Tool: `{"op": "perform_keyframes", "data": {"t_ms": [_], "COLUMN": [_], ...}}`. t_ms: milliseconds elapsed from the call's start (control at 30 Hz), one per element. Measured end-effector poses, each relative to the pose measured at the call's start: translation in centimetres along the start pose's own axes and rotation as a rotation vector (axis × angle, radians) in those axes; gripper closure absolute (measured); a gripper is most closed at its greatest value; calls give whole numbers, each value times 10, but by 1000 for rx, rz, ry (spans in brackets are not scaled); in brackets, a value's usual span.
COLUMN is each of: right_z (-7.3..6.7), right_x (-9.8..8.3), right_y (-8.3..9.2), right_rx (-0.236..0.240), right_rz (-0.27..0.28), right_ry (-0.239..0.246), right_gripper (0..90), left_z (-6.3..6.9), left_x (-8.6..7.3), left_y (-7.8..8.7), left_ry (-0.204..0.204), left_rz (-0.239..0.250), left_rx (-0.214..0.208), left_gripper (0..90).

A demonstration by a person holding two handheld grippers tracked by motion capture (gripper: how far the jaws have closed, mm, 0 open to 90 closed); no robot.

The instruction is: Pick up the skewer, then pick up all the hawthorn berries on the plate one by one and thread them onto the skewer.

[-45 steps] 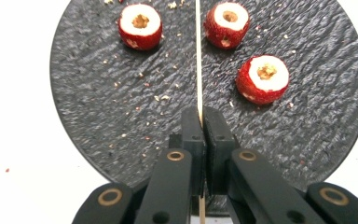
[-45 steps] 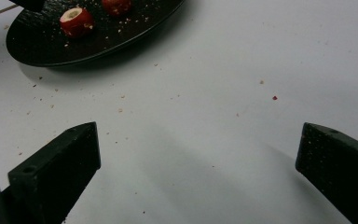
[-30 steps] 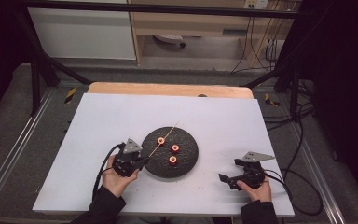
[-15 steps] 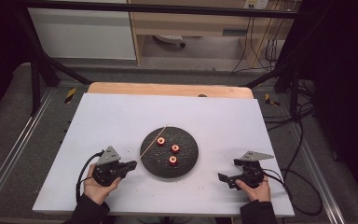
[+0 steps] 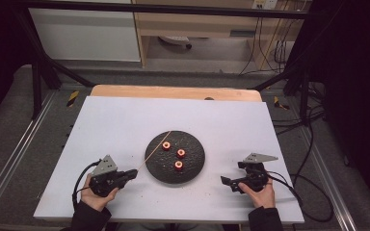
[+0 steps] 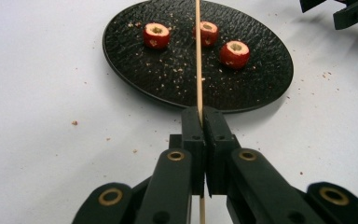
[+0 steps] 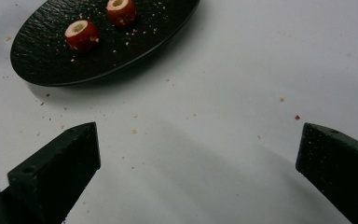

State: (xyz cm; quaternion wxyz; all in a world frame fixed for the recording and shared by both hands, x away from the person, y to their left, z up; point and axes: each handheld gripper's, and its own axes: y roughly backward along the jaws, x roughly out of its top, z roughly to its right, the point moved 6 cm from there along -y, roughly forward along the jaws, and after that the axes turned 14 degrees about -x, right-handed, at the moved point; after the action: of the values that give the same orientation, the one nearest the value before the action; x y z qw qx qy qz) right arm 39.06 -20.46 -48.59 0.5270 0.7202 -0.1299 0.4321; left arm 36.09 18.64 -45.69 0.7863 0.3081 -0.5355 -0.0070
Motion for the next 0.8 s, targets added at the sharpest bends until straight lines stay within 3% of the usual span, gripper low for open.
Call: {"op": "perform_keyframes", "data": {"t_ms": [533, 800], "right_z": [-23, -45], "right_x": [17, 40], "right_y": [-8, -17], "right_rx": [-20, -34], "right_rz": [-31, -70], "right_ry": [36, 85], "right_gripper": [4, 5], "left_z": [0, -2], "left_x": [-2, -3], "left_y": [0, -1], "left_ry": [4, 4], "left_rz": [10, 2], "left_rx": [-12, -7], "left_gripper": [880, 880]}}
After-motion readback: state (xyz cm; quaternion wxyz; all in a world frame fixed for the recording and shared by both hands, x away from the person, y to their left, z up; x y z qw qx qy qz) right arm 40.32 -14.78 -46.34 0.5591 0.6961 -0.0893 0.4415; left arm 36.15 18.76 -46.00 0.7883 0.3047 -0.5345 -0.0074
